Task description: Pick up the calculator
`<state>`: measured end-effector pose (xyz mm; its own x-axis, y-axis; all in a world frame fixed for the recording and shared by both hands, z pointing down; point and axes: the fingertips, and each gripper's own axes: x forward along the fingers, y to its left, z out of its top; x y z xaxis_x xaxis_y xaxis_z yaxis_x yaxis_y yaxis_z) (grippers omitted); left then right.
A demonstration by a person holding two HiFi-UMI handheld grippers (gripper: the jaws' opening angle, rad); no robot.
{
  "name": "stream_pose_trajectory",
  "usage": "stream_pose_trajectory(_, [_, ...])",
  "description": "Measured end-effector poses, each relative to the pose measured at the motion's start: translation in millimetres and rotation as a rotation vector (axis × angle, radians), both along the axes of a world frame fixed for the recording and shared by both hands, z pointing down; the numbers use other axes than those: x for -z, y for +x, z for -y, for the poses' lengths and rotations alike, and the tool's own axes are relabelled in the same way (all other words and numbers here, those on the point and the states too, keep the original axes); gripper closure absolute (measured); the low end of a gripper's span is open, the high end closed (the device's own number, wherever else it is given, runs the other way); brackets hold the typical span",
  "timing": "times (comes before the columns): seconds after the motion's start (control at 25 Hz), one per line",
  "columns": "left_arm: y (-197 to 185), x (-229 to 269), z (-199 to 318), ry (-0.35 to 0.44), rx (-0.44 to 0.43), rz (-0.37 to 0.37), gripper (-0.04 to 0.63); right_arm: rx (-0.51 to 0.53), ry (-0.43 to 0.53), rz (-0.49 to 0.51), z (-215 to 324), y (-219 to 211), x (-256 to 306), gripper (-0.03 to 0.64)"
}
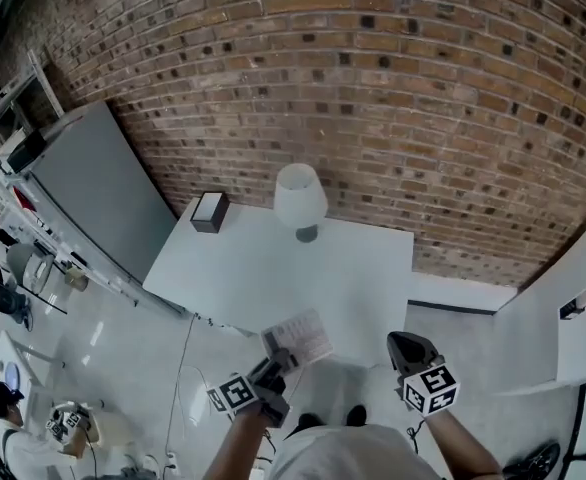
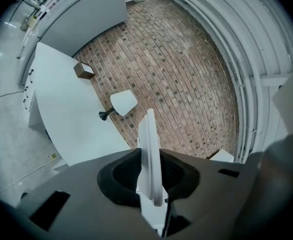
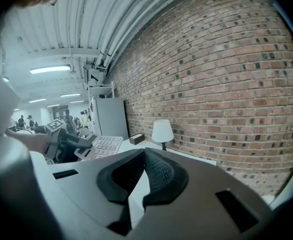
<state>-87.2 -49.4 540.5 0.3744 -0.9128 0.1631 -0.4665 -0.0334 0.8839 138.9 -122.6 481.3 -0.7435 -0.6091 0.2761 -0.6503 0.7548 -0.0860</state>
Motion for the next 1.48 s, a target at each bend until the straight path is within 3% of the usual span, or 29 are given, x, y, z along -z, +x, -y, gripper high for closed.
stream_pose_trajectory(0.36, [-30.3,15.7,-5.2,0.031,-0.031,0.019,0.500,-0.050,0.013,0.003,-13.9,-21.2,9.5,0.605])
stream_pose_trajectory(0.6, [-43.4,16.3,-1.6,0.038,-0.039,0.026,0.500,-0.071,0.073,-0.019,-16.0,-29.4,22.6,0.606])
stream_pose_trajectory(1.48, [-35.8,23.4,-0.7,0.038,-0.036,0.007,0.500,-0.065,0.117,-0.028,-18.8,-24.2,36.7,0.606])
